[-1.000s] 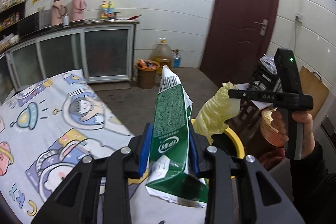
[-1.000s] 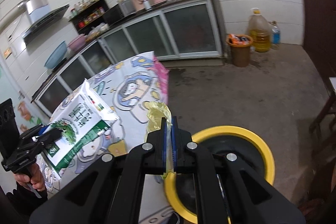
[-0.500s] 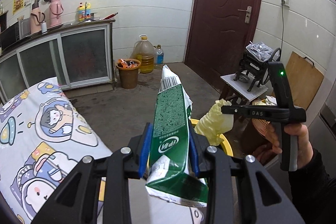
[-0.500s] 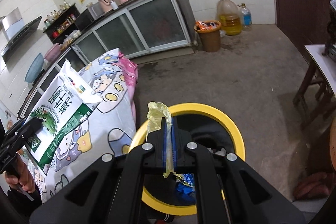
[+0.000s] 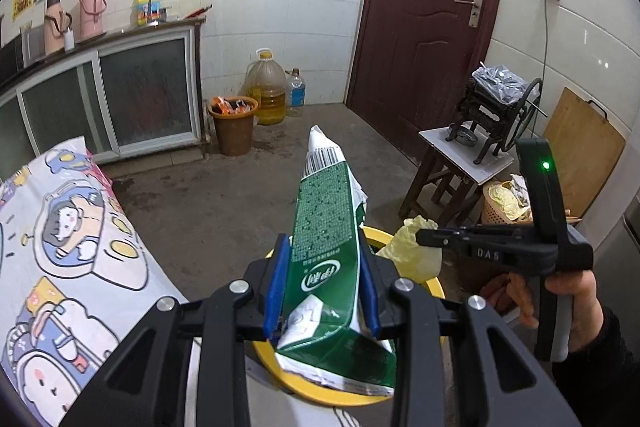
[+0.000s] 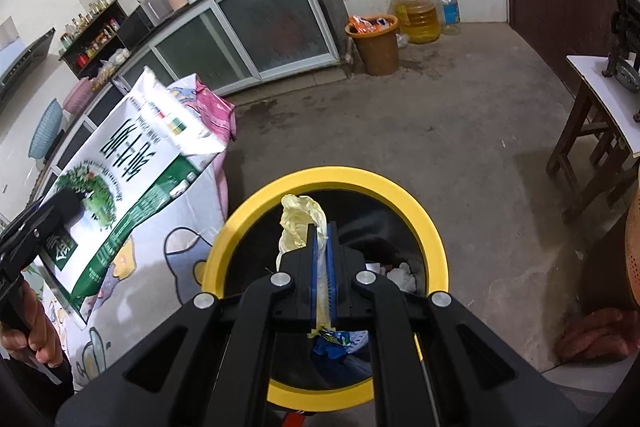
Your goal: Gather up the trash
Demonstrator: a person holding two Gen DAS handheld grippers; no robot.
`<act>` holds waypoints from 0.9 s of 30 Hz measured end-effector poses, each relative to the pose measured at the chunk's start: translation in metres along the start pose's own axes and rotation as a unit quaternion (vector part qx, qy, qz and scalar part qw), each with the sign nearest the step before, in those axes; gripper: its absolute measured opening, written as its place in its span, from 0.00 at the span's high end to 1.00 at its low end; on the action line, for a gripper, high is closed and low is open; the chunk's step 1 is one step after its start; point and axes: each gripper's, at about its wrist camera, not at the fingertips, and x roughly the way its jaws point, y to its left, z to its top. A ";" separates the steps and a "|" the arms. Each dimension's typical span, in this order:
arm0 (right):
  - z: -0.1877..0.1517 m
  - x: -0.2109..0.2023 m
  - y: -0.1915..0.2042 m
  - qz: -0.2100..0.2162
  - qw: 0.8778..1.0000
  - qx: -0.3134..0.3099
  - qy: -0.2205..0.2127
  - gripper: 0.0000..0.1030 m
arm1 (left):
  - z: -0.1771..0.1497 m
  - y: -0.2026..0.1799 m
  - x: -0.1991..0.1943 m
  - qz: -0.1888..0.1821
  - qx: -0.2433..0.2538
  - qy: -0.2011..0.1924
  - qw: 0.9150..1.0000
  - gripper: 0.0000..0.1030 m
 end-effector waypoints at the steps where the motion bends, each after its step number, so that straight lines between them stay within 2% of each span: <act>1: 0.000 0.002 0.000 -0.002 1.000 0.001 0.001 0.95 | 0.001 0.000 0.005 0.000 -0.002 0.002 1.000 0.71; 3: 0.000 0.005 0.000 -0.008 1.000 0.004 0.004 0.94 | 0.002 0.002 0.012 0.003 -0.007 0.004 1.000 0.69; 5: 0.000 0.006 0.000 -0.019 1.000 0.004 0.006 0.94 | 0.002 0.005 0.017 0.004 -0.014 0.005 1.000 0.48; 6: 0.000 0.007 -0.001 -0.031 0.999 0.003 0.009 0.93 | 0.001 0.007 0.016 0.007 -0.019 0.002 1.000 0.32; 7: 0.001 0.007 -0.002 -0.039 0.999 0.005 0.009 0.90 | 0.000 0.009 0.016 0.010 -0.022 0.000 1.000 0.28; 9: -0.001 0.004 -0.007 -0.051 0.999 0.015 0.008 0.70 | -0.003 0.012 0.013 0.009 -0.028 -0.001 1.000 0.24; 10: -0.002 0.003 -0.009 -0.053 0.998 0.019 0.006 0.49 | -0.006 0.015 0.012 0.009 -0.035 0.000 0.999 0.23; 11: -0.004 -0.001 -0.011 -0.053 0.998 0.026 0.000 0.46 | -0.007 0.018 0.010 0.009 -0.040 0.000 0.999 0.23; 14: -0.011 -0.008 -0.015 -0.052 0.998 0.035 0.000 0.49 | -0.016 0.032 -0.004 0.004 -0.068 -0.006 0.998 0.23; 18: -0.019 -0.020 -0.009 -0.050 0.998 0.041 -0.007 0.49 | -0.031 0.053 -0.035 0.023 -0.099 -0.032 0.994 0.19; 21: -0.026 -0.029 0.004 -0.070 0.997 0.035 -0.017 0.49 | -0.044 0.067 -0.064 0.039 -0.115 -0.058 0.991 0.16; 25: -0.034 -0.039 0.024 -0.094 0.994 0.025 -0.045 0.37 | -0.061 0.082 -0.109 0.072 -0.129 -0.095 0.984 0.08; 27: -0.039 -0.043 0.037 -0.104 0.992 0.012 -0.062 0.31 | -0.072 0.089 -0.134 0.087 -0.137 -0.114 0.980 0.08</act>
